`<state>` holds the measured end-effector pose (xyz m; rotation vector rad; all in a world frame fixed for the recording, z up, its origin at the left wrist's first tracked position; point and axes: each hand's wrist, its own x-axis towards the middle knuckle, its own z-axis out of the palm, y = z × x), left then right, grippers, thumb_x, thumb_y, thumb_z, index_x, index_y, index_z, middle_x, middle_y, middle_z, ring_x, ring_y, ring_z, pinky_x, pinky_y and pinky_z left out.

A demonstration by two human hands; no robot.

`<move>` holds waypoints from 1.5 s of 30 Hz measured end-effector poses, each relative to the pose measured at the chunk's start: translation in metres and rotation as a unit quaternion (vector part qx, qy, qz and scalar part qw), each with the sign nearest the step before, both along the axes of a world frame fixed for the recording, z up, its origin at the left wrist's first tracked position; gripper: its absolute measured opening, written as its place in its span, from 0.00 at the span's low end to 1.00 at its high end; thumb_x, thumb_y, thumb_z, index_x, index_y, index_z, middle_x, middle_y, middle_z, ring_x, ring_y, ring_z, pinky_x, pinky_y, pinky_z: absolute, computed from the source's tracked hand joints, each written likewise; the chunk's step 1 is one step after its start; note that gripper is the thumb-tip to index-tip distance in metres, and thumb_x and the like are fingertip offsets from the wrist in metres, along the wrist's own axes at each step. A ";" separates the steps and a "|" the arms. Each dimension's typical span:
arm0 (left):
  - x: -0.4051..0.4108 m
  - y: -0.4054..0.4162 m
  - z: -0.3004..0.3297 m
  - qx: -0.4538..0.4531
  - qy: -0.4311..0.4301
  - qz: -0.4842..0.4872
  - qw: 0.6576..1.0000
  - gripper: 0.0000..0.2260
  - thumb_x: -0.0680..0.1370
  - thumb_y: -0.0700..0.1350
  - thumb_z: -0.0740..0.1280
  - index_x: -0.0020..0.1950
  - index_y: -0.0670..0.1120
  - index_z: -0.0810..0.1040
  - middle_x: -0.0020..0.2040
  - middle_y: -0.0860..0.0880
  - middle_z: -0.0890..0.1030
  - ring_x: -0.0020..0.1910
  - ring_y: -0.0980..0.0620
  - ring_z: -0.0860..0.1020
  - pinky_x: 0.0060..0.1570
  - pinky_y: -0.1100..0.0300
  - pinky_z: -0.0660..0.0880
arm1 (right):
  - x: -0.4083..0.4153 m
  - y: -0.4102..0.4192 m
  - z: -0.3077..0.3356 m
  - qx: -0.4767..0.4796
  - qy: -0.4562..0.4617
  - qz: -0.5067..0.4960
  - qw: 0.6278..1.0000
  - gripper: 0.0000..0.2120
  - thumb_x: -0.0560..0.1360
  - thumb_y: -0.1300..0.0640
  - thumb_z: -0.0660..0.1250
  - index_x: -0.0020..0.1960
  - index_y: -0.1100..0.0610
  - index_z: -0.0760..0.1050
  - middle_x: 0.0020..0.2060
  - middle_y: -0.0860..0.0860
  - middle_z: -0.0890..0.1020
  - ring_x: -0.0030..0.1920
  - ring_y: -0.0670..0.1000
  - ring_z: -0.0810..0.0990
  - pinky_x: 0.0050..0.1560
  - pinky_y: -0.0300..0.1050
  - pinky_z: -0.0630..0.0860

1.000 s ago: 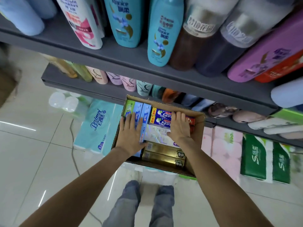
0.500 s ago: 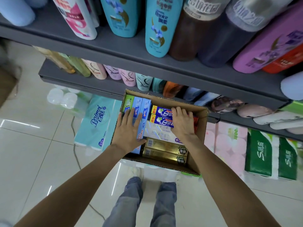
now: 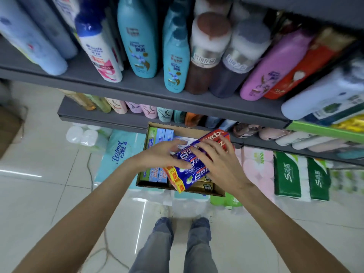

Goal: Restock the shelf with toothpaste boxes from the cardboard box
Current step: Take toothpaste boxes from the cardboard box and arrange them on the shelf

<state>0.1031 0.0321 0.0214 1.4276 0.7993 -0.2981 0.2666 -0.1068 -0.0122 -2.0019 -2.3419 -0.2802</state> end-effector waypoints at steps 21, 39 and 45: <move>-0.037 -0.053 0.067 -0.050 -0.176 0.256 0.949 0.39 0.61 0.47 0.80 0.69 0.49 0.67 0.59 0.48 0.80 0.57 0.48 0.79 0.57 0.50 0.76 | -0.060 -0.025 0.096 0.037 0.820 -0.387 0.420 0.20 0.74 0.62 0.67 0.66 0.55 0.70 0.54 0.54 0.82 0.50 0.54 0.81 0.48 0.50 0.77; -0.061 -0.008 0.177 0.329 -0.172 0.320 0.872 0.23 0.67 0.68 0.68 0.59 0.65 0.68 0.50 0.64 0.80 0.43 0.63 0.80 0.40 0.69 0.75 | 0.033 -0.002 0.227 0.063 0.527 -0.151 0.834 0.27 0.69 0.44 0.73 0.66 0.42 0.70 0.55 0.39 0.79 0.54 0.38 0.79 0.57 0.43 0.76; -0.044 0.018 0.218 0.407 -0.213 0.286 0.841 0.27 0.69 0.68 0.66 0.63 0.57 0.67 0.51 0.61 0.79 0.42 0.65 0.80 0.38 0.73 0.73 | 0.056 0.045 0.321 0.143 0.364 -0.122 0.912 0.27 0.69 0.46 0.73 0.66 0.49 0.72 0.56 0.50 0.81 0.54 0.50 0.80 0.56 0.49 0.75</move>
